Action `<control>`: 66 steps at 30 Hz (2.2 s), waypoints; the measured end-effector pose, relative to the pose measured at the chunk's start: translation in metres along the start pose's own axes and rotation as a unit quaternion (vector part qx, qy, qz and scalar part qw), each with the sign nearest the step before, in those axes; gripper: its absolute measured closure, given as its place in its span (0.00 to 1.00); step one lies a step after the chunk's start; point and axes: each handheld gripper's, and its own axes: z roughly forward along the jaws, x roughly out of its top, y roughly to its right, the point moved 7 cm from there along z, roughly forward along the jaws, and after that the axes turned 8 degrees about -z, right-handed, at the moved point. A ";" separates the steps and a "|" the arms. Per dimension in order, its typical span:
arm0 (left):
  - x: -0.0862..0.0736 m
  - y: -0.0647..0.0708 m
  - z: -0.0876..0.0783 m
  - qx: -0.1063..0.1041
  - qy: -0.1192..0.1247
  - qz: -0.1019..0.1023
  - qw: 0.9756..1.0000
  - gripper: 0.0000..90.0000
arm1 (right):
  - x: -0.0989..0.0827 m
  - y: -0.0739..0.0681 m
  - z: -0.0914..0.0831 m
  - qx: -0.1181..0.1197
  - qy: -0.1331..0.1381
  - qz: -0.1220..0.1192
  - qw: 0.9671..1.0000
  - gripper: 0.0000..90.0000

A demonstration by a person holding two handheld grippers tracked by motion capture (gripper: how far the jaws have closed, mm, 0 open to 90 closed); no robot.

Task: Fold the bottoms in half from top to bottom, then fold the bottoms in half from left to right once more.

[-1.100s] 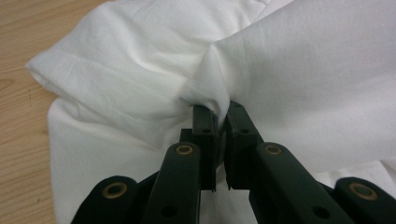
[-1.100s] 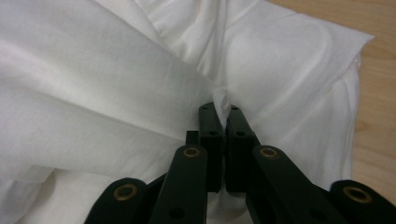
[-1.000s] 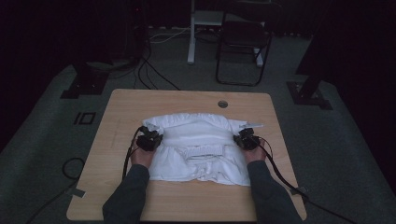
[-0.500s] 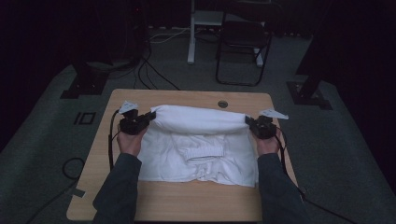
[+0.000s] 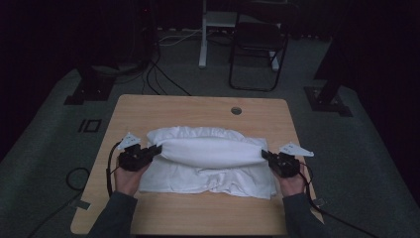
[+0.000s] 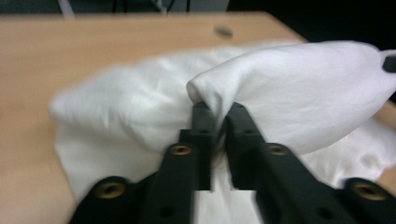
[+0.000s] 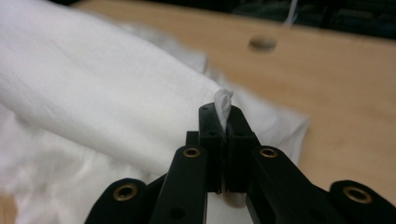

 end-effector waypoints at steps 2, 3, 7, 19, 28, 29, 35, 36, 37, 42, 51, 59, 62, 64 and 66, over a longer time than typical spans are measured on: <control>0.002 -0.004 -0.005 0.006 0.015 -0.010 1.000 0.66 | -0.003 -0.002 -0.001 0.007 -0.004 0.000 1.000 0.75; 0.007 -0.004 -0.008 0.007 0.023 -0.014 1.000 0.64 | 0.000 -0.002 -0.003 0.006 0.003 0.002 1.000 0.67; 0.030 0.011 -0.004 0.015 0.032 0.003 0.999 0.62 | 0.030 -0.007 -0.008 -0.011 0.040 -0.006 0.999 0.60; 0.000 0.065 0.104 -0.003 -0.095 0.052 0.994 0.68 | 0.040 -0.058 0.089 0.024 -0.041 -0.020 0.999 0.67; -0.049 0.057 0.094 0.012 -0.118 0.059 0.991 0.68 | -0.004 -0.071 0.068 0.021 -0.053 -0.039 0.998 0.64; -0.054 0.056 0.093 0.018 -0.120 0.062 0.991 0.68 | -0.009 -0.072 0.067 0.017 -0.058 -0.045 0.997 0.63; -0.069 0.051 0.094 0.042 -0.113 0.076 0.990 0.68 | -0.025 -0.075 0.076 0.010 -0.076 -0.059 0.995 0.62; -0.070 0.050 0.095 0.043 -0.112 0.075 0.990 0.68 | -0.027 -0.076 0.078 0.008 -0.078 -0.062 0.995 0.62; -0.071 0.049 0.095 0.043 -0.110 0.074 0.990 0.68 | -0.028 -0.077 0.081 0.007 -0.079 -0.065 0.995 0.62; -0.068 0.044 0.091 0.042 -0.105 0.061 0.992 0.67 | -0.028 -0.074 0.088 0.028 -0.078 -0.054 0.995 0.62; -0.037 0.004 0.055 0.103 -0.047 0.001 0.994 0.43 | -0.025 -0.070 0.096 0.042 -0.071 -0.045 0.996 0.62; -0.043 -0.049 0.059 0.195 -0.076 -0.046 0.977 0.23 | -0.026 -0.071 0.095 0.039 -0.066 -0.041 0.996 0.62; -0.046 -0.053 0.059 0.188 -0.073 -0.054 0.978 0.20 | -0.026 -0.070 0.095 0.041 -0.065 -0.041 0.996 0.62; -0.045 -0.055 0.057 0.186 -0.069 -0.061 0.978 0.19 | -0.026 -0.070 0.094 0.040 -0.065 -0.041 0.996 0.61; -0.045 -0.060 0.056 0.193 -0.069 -0.068 0.976 0.17 | -0.026 -0.071 0.093 0.039 -0.065 -0.042 0.996 0.61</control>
